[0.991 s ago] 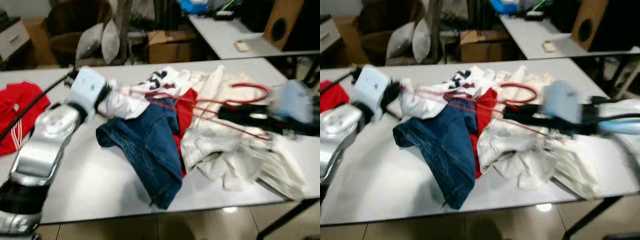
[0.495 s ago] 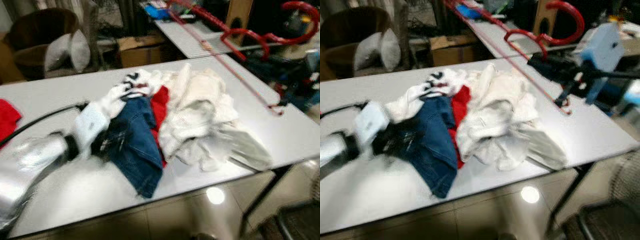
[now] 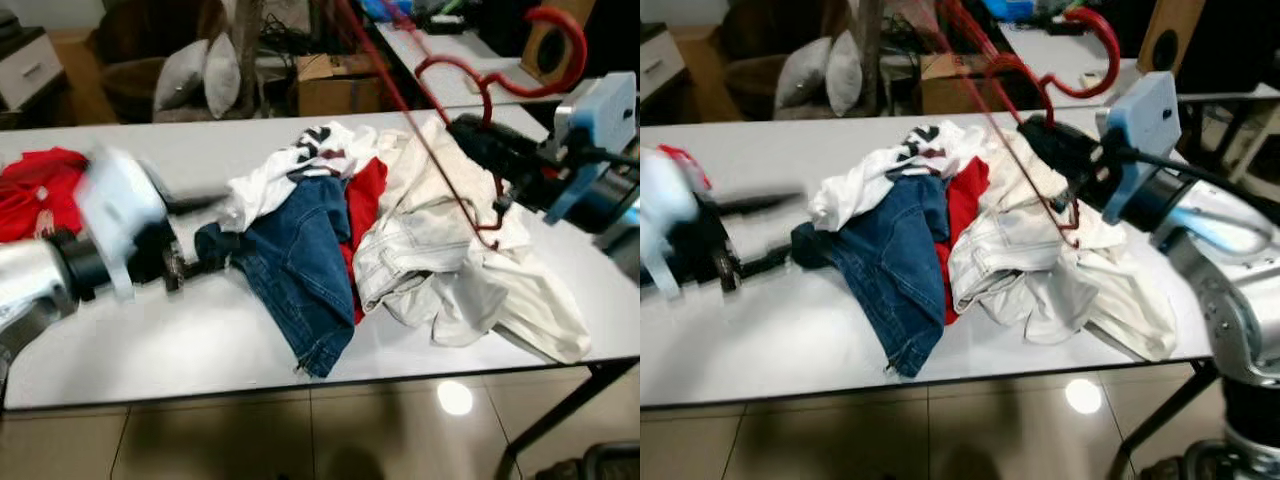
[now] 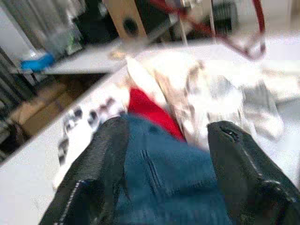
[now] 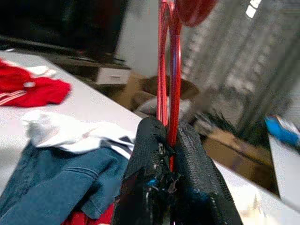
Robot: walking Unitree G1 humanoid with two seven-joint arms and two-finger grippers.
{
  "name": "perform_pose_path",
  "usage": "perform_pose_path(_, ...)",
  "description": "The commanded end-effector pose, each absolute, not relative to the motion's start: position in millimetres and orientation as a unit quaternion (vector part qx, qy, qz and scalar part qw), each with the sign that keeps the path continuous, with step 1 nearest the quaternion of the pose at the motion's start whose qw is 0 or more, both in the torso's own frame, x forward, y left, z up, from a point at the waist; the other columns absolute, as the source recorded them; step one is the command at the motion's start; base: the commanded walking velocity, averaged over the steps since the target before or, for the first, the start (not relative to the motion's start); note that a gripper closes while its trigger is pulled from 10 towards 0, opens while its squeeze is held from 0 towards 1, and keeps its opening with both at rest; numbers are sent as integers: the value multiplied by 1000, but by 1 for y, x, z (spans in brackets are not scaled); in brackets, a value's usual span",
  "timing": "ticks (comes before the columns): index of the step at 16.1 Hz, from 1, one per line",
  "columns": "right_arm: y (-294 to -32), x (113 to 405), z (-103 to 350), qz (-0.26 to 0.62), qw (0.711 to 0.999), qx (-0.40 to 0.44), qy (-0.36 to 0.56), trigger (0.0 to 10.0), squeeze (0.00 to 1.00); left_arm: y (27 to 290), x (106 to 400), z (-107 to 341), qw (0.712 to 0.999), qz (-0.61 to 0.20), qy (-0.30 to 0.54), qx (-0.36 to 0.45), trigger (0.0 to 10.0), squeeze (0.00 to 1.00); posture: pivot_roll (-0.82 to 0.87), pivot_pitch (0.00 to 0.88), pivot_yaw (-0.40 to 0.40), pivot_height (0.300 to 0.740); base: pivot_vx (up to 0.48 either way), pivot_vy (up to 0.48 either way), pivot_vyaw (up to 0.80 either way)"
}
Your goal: Hang hanger
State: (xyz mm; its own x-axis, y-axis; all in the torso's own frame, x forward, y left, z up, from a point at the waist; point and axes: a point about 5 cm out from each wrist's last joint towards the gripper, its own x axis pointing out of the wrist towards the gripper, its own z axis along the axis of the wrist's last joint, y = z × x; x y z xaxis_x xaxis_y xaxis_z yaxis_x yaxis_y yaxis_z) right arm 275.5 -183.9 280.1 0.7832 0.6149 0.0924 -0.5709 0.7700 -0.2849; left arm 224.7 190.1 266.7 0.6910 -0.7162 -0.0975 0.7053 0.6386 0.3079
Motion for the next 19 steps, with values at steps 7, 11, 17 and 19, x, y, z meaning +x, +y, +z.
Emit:
perform_pose_path(7,-161,272,255,159,984,-26,-80,10000,0,196,253,230,989,-127,-34,73,10000,0,-144,0,88,740,0,95,0)
perform_pose_path(11,-148,269,256,152,984,-30,-85,10000,0,190,258,224,991,-106,-27,72,10000,0,-149,0,97,740,0,406,0)
perform_pose_path(17,-146,267,250,147,986,-31,-75,10000,0,186,259,215,994,-91,-15,63,10000,0,-149,0,99,740,0,418,0)
perform_pose_path(19,-144,267,249,152,986,-25,-71,10000,0,188,262,215,995,-74,-13,64,10000,0,-148,0,100,740,0,428,0)
